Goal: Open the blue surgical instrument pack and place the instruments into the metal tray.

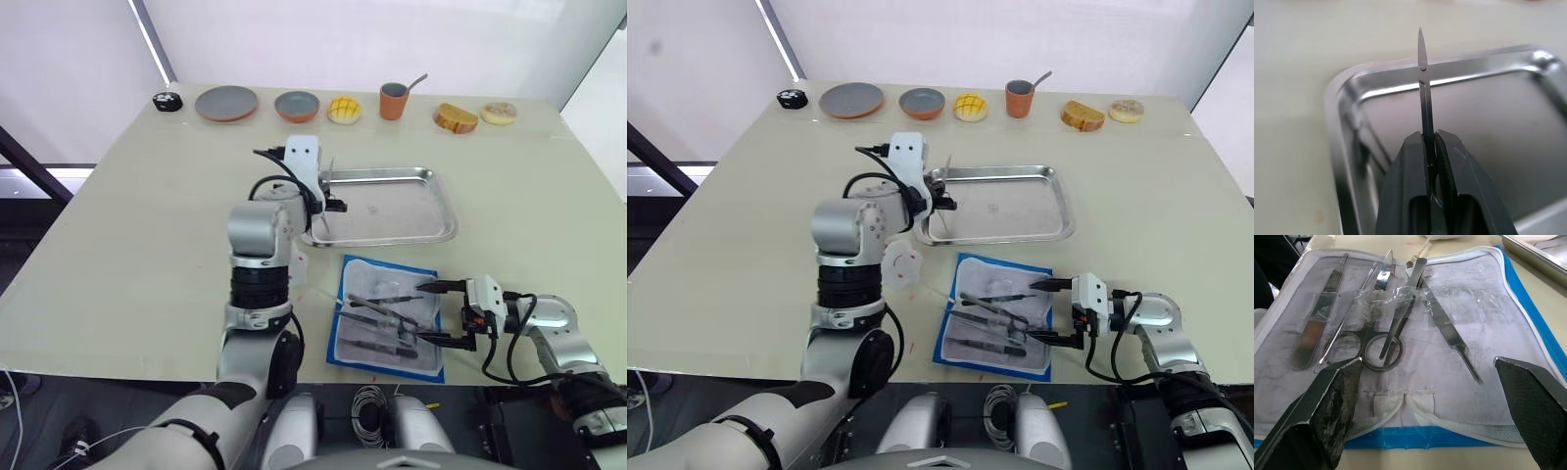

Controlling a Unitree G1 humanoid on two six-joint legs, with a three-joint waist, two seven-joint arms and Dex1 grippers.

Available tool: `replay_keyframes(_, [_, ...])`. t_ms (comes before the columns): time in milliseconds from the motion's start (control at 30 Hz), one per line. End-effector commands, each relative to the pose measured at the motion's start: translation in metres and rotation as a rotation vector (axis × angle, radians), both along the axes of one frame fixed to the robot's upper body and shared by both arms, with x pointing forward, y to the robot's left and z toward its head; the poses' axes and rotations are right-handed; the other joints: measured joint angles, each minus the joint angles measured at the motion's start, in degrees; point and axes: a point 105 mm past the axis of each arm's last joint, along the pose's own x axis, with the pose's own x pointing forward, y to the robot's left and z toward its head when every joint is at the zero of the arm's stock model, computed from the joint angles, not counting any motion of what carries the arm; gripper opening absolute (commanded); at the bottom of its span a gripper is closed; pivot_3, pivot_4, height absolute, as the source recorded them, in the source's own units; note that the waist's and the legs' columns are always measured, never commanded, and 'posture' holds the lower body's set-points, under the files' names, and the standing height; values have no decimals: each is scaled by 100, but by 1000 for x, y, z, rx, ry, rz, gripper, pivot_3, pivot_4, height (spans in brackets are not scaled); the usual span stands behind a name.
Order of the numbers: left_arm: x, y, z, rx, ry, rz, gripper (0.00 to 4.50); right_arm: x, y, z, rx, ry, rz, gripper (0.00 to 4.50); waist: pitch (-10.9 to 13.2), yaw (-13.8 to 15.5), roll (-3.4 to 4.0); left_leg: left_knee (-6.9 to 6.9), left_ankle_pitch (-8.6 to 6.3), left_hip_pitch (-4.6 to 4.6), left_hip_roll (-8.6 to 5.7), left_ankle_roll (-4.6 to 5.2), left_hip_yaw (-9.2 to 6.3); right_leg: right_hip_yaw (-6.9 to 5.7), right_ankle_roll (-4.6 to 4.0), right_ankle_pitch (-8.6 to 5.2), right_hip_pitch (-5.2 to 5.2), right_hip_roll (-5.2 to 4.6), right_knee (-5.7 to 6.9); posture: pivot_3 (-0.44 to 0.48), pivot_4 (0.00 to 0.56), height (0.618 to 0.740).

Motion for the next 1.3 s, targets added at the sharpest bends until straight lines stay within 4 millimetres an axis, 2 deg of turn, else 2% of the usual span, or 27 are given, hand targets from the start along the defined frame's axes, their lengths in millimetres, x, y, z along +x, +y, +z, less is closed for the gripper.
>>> replay_keyframes(33, [7,-18,2,18,-58,42,8,-23,-13,-40,-128,181,-2,4500,0,4,0,-1,0,0,-4,0,0,-1,1,0,0,-5,-1,0,150,740])
replay_keyframes(167, [12,-31,-14,-11,-20,81,8,-24,-14,-38,-132,183,3,4500,1,18,2,-2,0,-3,-15,-1,-1,-7,5,1,0,-25,-4,0,150,740])
replay_keyframes(433, [13,-34,-28,-10,9,112,8,-26,-14,-36,-135,184,0,4500,5,32,6,-9,0,-10,-31,0,-3,-11,12,0,-7,-37,-6,0,150,740])
replay_keyframes(1133, [8,-53,-29,-67,45,49,8,-25,-12,-36,-128,186,-5,4500,6,36,8,-9,3,-12,-35,-6,-6,-14,16,-2,-7,-37,-8,0,150,740])
replay_keyframes(1200, [9,-54,-29,-71,46,43,835,-25,-12,-36,-129,186,-5,4500,6,37,8,-9,4,-12,-35,-7,-6,-14,16,-2,-7,-37,-8,0,150,740])
replay_keyframes(1233, [8,-55,-30,-74,48,40,1102,-25,-13,-36,-129,187,-6,4500,6,36,8,-9,4,-12,-36,-7,-6,-14,16,-2,-7,-37,-8,0,150,740])
replay_keyframes(1300, [9,-56,-29,-76,47,38,2049,-25,-13,-36,-131,186,-7,4500,7,36,8,-9,5,-12,-36,-8,-5,-14,16,-2,-7,-37,-8,0,150,740])
